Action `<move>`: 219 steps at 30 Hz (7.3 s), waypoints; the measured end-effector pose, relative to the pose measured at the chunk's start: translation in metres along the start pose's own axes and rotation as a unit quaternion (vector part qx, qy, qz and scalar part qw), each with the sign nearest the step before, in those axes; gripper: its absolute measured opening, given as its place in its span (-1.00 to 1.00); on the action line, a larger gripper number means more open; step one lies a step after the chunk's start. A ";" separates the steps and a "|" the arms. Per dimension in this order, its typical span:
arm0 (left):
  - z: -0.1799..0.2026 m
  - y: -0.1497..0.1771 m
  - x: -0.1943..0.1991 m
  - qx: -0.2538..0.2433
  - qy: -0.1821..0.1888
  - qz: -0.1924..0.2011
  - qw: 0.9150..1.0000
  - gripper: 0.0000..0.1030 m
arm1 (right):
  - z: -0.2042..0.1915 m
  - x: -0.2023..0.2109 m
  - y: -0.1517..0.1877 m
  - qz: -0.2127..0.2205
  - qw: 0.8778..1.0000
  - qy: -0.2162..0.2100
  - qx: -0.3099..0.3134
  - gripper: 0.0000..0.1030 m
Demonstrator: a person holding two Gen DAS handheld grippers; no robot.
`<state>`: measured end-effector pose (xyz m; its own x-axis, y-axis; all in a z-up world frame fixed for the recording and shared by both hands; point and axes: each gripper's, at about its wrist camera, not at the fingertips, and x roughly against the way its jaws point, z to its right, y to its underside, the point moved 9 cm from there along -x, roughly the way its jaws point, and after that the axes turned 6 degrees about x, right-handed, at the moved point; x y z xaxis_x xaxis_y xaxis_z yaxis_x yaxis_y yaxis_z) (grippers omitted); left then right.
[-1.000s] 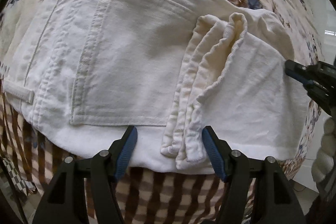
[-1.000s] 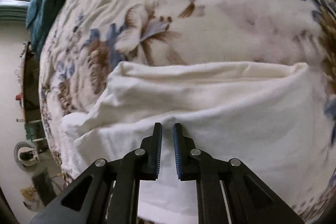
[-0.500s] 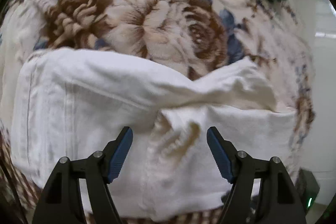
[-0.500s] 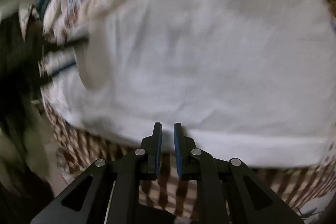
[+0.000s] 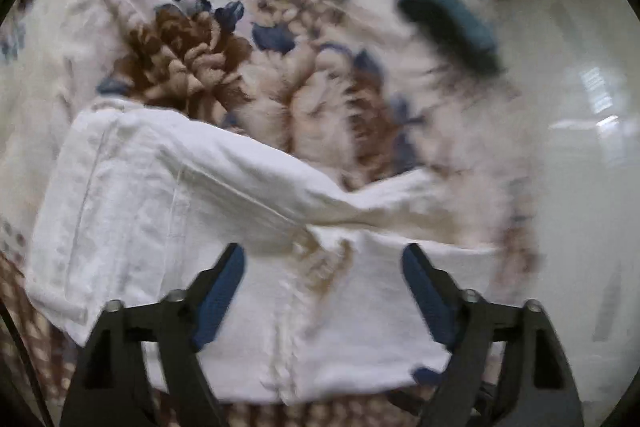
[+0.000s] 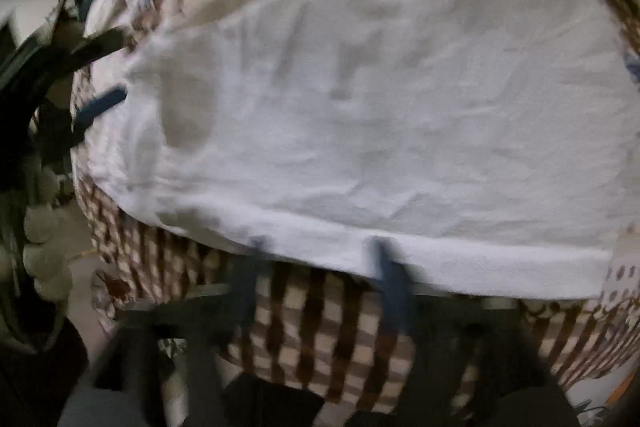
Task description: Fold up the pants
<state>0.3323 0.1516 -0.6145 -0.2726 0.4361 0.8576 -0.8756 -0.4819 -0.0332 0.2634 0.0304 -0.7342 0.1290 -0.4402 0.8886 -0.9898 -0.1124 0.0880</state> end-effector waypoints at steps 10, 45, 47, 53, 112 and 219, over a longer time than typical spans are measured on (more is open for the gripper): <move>-0.186 0.032 0.050 0.311 0.059 0.082 0.945 0.62 | -0.004 0.015 -0.034 0.043 0.998 0.000 -0.040 0.72; -0.049 0.000 0.072 0.145 0.078 0.219 0.962 -0.65 | 0.025 0.001 -0.048 0.050 0.995 0.031 -0.078 0.72; -0.004 0.008 0.081 0.096 0.080 0.221 0.967 -0.65 | 0.039 0.015 -0.046 0.060 0.994 0.029 -0.086 0.71; 0.141 0.052 0.052 -0.049 0.089 0.181 0.978 -0.66 | 0.114 0.067 -0.027 0.088 0.986 0.037 -0.134 0.72; 0.175 0.194 -0.043 -0.135 -0.103 -0.042 0.985 0.74 | 0.145 0.085 -0.079 0.074 0.980 -0.164 -0.086 -0.57; 0.070 0.010 -0.083 -0.055 -0.103 -0.025 0.993 0.95 | 0.093 0.146 -0.137 0.027 0.995 0.007 0.094 0.46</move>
<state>0.3742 0.0571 -0.6501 -0.1505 0.2863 0.9462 -0.9275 -0.3721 -0.0349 0.4238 -0.1014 -0.6582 0.0742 -0.4385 0.8957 -0.9660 -0.2545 -0.0446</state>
